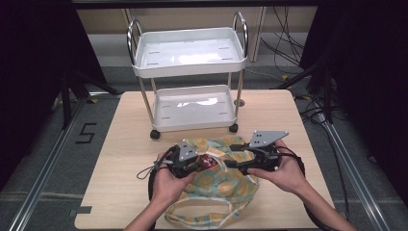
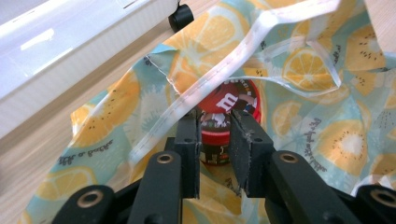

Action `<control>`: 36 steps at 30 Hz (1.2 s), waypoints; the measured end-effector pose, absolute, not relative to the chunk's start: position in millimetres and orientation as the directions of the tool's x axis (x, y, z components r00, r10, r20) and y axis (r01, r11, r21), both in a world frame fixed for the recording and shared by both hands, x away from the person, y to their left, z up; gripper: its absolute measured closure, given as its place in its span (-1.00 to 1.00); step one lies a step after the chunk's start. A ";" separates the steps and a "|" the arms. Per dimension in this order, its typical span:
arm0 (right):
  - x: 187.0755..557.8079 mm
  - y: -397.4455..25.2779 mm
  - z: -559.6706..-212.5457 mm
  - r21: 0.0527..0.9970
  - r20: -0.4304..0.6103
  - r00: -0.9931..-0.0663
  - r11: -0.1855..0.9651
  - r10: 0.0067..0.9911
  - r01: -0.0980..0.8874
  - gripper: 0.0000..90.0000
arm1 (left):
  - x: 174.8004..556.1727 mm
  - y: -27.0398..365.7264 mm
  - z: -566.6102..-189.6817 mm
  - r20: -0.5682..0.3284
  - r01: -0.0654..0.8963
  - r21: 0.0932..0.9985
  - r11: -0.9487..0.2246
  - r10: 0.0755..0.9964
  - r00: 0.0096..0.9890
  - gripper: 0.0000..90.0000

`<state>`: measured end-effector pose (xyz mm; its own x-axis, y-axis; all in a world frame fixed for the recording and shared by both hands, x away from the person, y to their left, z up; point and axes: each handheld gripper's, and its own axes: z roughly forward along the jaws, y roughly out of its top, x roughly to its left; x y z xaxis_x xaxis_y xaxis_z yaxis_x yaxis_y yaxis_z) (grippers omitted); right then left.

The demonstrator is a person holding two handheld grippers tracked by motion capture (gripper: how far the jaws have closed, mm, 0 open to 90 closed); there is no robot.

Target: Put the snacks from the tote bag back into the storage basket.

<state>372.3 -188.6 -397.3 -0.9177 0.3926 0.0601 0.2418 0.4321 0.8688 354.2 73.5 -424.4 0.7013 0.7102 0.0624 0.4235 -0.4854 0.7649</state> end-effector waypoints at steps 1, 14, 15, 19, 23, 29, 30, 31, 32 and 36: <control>371.1 -186.9 -397.1 0.861 0.050 -0.925 0.453 0.376 0.230 -0.12 | 355.0 72.7 -423.7 0.073 0.414 0.765 -0.493 0.706 0.705 0.61; 394.8 -163.3 -435.6 0.624 -0.178 -0.899 0.753 0.399 0.211 0.92 | 370.7 81.1 -420.6 0.062 0.443 0.747 -0.496 0.715 0.696 0.60; 399.6 -165.6 -432.3 0.643 -0.126 -0.891 0.720 0.436 0.261 0.98 | 372.3 83.3 -420.4 0.064 0.440 0.744 -0.502 0.710 0.701 0.59; 419.4 -175.0 -428.1 0.704 -0.036 -0.841 0.610 0.540 0.362 0.98 | 382.1 90.9 -423.2 0.041 0.472 0.739 -0.481 0.731 0.681 0.58; 433.1 -176.7 -435.8 0.700 -0.018 -0.796 0.576 0.605 0.422 0.98 | 392.2 90.1 -433.0 0.126 0.433 0.713 -0.551 0.709 0.694 0.58; 442.8 -175.6 -457.6 0.667 0.021 -0.755 0.554 0.655 0.499 0.96 | 406.3 93.1 -449.5 0.069 0.491 0.709 -0.506 0.743 0.666 0.69; 441.1 -174.9 -461.6 0.648 0.045 -0.745 0.548 0.666 0.529 0.96 | 409.6 94.2 -453.1 0.058 0.506 0.705 -0.497 0.751 0.657 0.73; 441.5 -177.0 -466.0 0.631 0.045 -0.751 0.564 0.659 0.533 0.96 | 411.8 94.6 -456.1 0.046 0.520 0.701 -0.489 0.758 0.651 0.75; 440.6 -178.1 -469.4 0.623 0.056 -0.753 0.566 0.656 0.539 0.96 | 414.2 94.6 -460.1 0.030 0.535 0.695 -0.481 0.763 0.646 0.77; 436.8 -181.8 -476.0 0.577 0.074 -0.760 0.594 0.646 0.561 0.93 | 419.8 93.3 -470.7 0.022 0.567 0.663 -0.489 0.770 0.638 0.84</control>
<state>436.8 -181.8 -476.0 -0.7598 0.6460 0.0737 0.5608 0.5938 0.5770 419.8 93.3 -470.7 0.6382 0.7696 0.0217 0.5666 -0.4886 0.6635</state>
